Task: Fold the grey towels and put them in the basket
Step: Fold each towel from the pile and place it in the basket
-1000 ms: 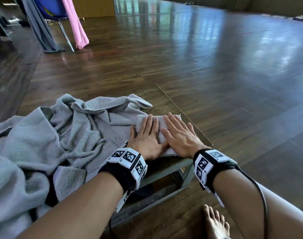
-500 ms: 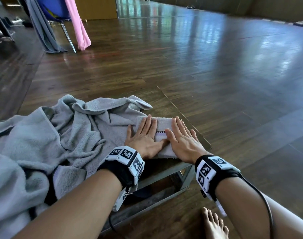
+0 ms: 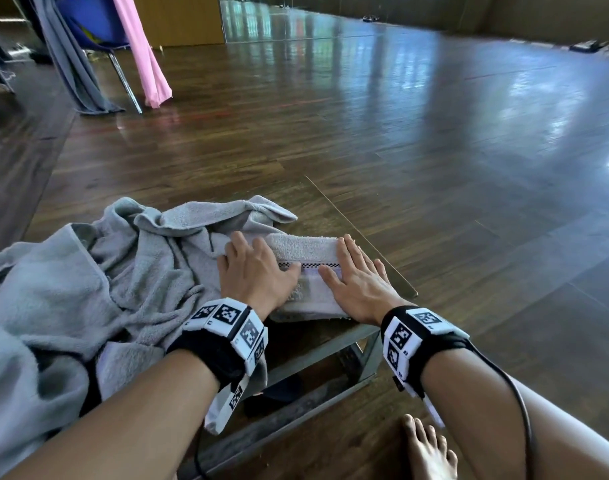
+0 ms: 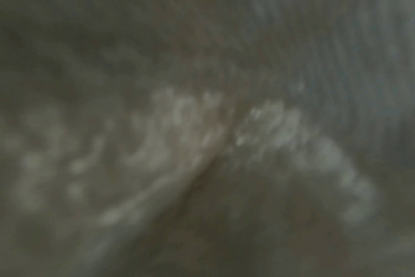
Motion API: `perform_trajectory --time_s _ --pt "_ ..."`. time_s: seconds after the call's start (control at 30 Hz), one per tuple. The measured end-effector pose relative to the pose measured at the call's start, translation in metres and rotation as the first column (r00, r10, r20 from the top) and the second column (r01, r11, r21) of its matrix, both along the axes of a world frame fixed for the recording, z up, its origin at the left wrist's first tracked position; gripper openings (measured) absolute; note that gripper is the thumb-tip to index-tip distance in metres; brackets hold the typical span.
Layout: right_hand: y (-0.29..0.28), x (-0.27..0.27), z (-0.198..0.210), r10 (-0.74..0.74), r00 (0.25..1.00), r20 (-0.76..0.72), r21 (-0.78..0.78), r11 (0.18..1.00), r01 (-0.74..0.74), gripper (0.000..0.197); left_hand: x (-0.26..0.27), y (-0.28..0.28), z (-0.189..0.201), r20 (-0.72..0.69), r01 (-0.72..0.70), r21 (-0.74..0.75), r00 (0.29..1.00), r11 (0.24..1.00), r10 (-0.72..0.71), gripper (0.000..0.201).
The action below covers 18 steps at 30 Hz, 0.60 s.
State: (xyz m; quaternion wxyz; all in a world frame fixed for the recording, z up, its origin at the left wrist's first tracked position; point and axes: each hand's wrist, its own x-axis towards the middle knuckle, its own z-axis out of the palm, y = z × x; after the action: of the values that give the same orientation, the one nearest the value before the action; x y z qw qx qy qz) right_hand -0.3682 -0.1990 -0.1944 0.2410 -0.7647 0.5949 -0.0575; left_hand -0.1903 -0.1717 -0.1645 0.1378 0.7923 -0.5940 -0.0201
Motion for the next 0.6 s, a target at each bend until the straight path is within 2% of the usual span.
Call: perform_trajectory --time_s 0.17,0.27,0.37,0.47,0.53,0.6 --pt "0.000 0.001 0.000 -0.001 1.000 0.012 -0.020 1.000 0.001 0.075 -0.001 -0.005 0.000 -0.137 -0.039 0.139 0.989 0.990 0.058 0.068" --pt "0.002 0.001 0.001 0.013 1.000 0.015 -0.041 0.999 -0.012 0.076 0.001 -0.010 0.005 -0.351 0.008 0.135 0.935 0.991 0.041 0.050" --pt "0.005 0.002 0.006 -0.048 0.993 0.106 -0.033 0.998 0.052 0.078 -0.002 -0.007 0.018 -0.615 0.062 0.076 0.789 0.995 -0.002 0.033" --pt "0.010 0.008 0.019 -0.167 0.960 0.224 0.002 0.985 0.171 0.079 -0.007 0.001 0.040 -0.790 0.069 0.013 0.613 0.998 -0.032 0.025" --pt "0.017 0.013 0.034 -0.237 0.914 0.331 0.049 0.971 0.234 0.080 -0.007 0.010 0.058 -0.871 0.062 -0.019 0.488 0.998 -0.047 0.024" --pt "0.027 0.019 0.052 -0.310 0.821 0.480 0.134 0.951 0.280 0.081 -0.003 0.021 0.075 -0.910 0.070 -0.059 0.405 0.996 -0.082 0.016"
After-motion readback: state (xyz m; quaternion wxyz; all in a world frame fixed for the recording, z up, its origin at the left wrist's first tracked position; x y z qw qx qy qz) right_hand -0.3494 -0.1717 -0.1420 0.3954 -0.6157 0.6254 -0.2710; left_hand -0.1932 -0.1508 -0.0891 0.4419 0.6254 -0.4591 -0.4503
